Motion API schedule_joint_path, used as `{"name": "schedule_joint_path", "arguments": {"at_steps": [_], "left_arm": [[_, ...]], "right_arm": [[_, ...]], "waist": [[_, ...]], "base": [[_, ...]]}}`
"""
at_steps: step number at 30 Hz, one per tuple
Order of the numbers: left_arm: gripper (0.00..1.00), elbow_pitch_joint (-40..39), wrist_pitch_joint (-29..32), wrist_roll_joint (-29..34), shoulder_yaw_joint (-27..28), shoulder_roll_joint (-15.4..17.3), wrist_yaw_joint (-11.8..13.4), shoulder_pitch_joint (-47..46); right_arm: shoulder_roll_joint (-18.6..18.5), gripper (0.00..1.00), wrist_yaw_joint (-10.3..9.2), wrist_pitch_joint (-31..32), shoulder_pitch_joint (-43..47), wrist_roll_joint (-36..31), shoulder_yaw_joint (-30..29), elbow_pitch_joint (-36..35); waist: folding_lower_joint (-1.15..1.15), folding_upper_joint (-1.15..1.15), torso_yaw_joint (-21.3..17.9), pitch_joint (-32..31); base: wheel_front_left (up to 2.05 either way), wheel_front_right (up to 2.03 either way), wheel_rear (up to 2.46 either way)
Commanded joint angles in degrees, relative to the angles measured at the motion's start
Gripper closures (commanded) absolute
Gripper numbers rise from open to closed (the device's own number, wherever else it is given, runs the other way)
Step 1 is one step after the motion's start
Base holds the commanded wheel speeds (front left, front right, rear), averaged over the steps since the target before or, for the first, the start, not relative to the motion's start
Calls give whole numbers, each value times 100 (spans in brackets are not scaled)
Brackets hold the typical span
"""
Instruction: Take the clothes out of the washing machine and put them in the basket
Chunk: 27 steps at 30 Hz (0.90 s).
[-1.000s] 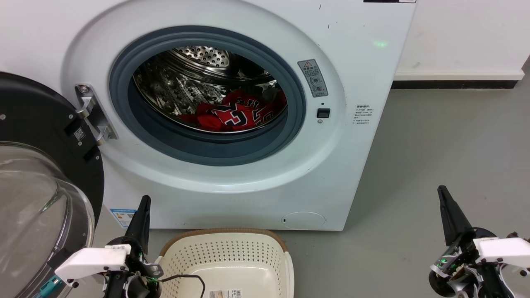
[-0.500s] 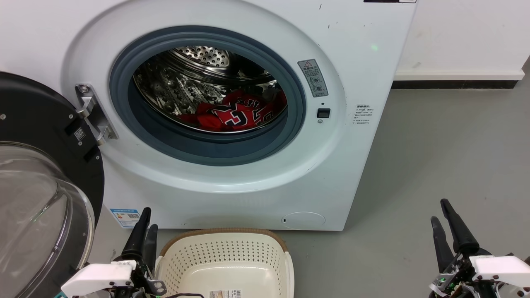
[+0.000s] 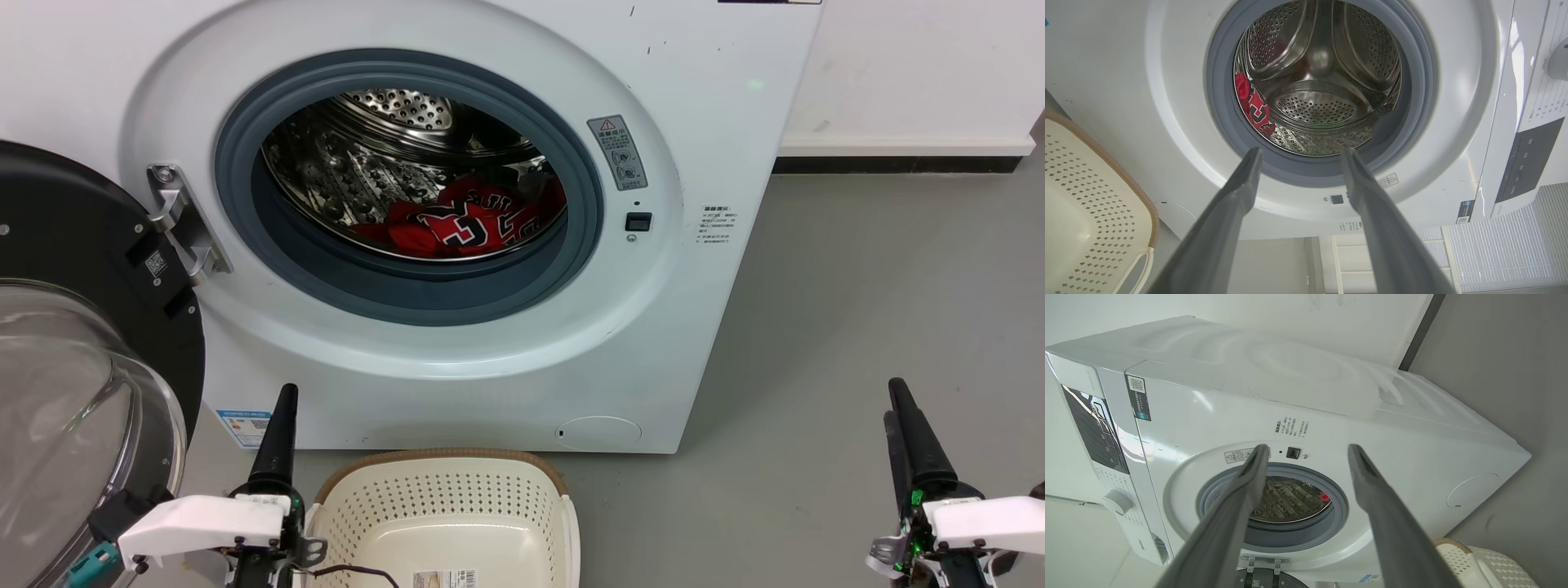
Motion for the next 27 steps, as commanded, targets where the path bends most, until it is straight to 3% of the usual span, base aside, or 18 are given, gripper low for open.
{"name": "schedule_joint_path", "arguments": {"at_steps": [1,12,27], "left_arm": [[0,-206,-83,356,-63,18,84,-41],[0,-545,-345,1740,-371,21,527,17],[0,-834,-655,3151,-659,24,812,106]], "right_arm": [[-9,0,1,-80,6,-358,-9,-228],[-10,0,1,-342,173,-1958,120,-731],[-11,0,1,-653,392,-3748,263,-1129]], "waist": [[0,0,-1,4],[0,0,2,25],[0,0,3,45]], "base": [[0,0,0],[0,0,0],[0,0,0]]}}
